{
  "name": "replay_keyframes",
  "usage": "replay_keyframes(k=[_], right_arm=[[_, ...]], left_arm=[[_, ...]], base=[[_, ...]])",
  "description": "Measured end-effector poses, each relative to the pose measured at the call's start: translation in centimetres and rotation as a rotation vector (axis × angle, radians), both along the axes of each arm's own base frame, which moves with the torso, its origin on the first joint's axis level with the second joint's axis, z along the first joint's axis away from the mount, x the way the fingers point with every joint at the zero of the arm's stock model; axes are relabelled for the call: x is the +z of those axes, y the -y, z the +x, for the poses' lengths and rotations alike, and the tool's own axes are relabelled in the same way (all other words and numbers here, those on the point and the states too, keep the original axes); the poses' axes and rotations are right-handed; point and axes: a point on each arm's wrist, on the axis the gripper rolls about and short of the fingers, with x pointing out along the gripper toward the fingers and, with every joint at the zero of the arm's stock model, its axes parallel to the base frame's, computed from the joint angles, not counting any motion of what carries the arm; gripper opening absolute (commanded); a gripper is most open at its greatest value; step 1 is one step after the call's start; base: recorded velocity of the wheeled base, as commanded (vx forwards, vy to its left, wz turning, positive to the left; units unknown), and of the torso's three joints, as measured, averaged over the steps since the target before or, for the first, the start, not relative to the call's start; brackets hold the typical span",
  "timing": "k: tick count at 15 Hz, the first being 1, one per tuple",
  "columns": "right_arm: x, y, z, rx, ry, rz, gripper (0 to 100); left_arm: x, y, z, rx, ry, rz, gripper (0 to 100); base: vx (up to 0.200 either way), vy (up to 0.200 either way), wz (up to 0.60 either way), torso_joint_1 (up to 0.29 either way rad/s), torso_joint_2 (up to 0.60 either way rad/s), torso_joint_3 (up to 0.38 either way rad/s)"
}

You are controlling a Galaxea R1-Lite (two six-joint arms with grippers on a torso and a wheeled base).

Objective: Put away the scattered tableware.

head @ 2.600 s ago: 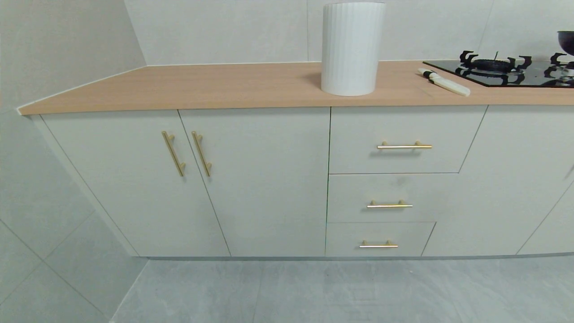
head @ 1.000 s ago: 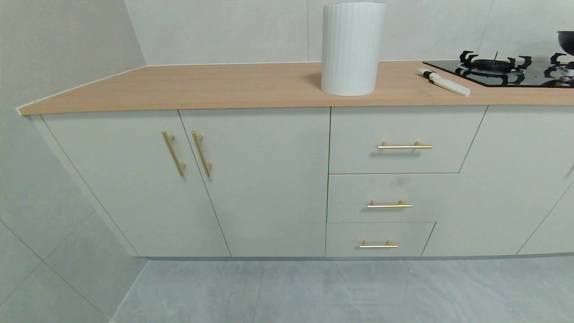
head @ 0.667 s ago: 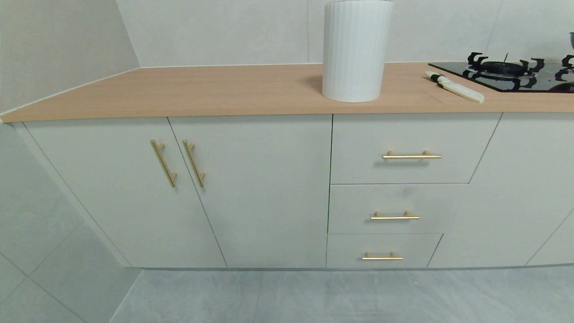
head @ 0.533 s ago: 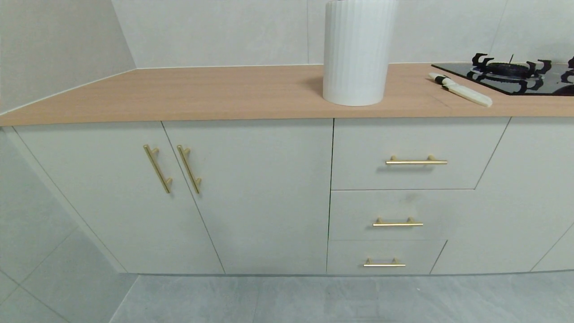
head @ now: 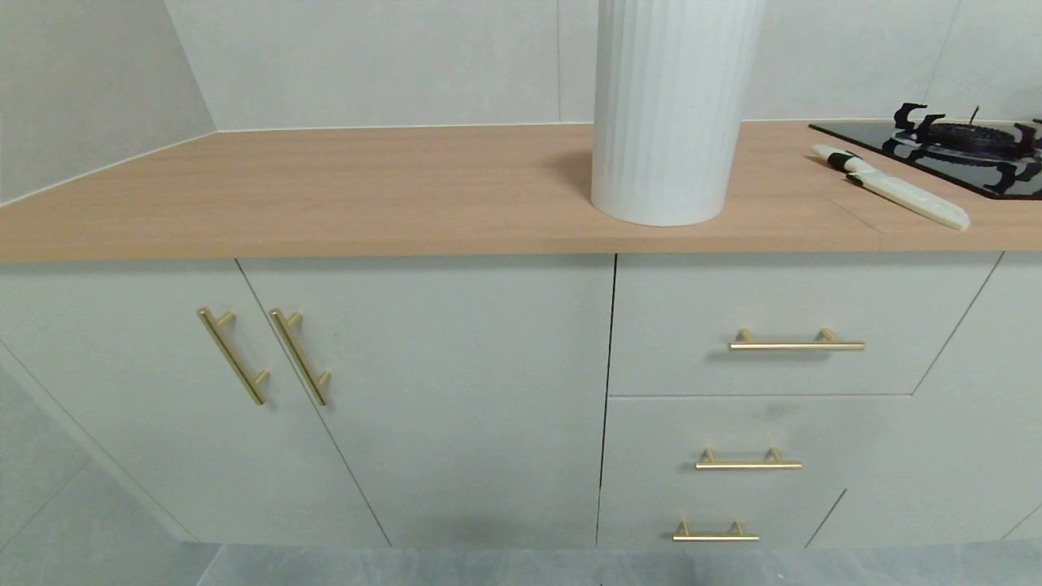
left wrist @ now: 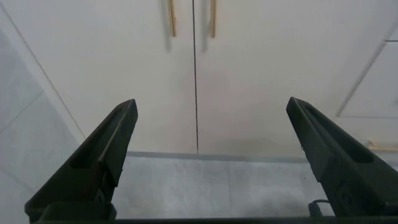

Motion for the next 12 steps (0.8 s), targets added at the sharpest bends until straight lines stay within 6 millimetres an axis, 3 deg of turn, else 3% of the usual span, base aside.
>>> replay_keyframes(k=[7, 12], right_arm=[[0.00, 0.00, 0.00, 0.000, 0.000, 0.000, 100], [0.00, 0.00, 0.00, 0.000, 0.000, 0.000, 100]], left_arm=[[-0.01, 0.00, 0.00, 0.000, 0.000, 0.001, 100], [0.00, 0.00, 0.00, 0.000, 0.000, 0.002, 100]], base=[[0.200, 0.000, 0.00, 0.002, 0.00, 0.002], [0.000, 0.000, 0.00, 0.000, 0.00, 0.000]])
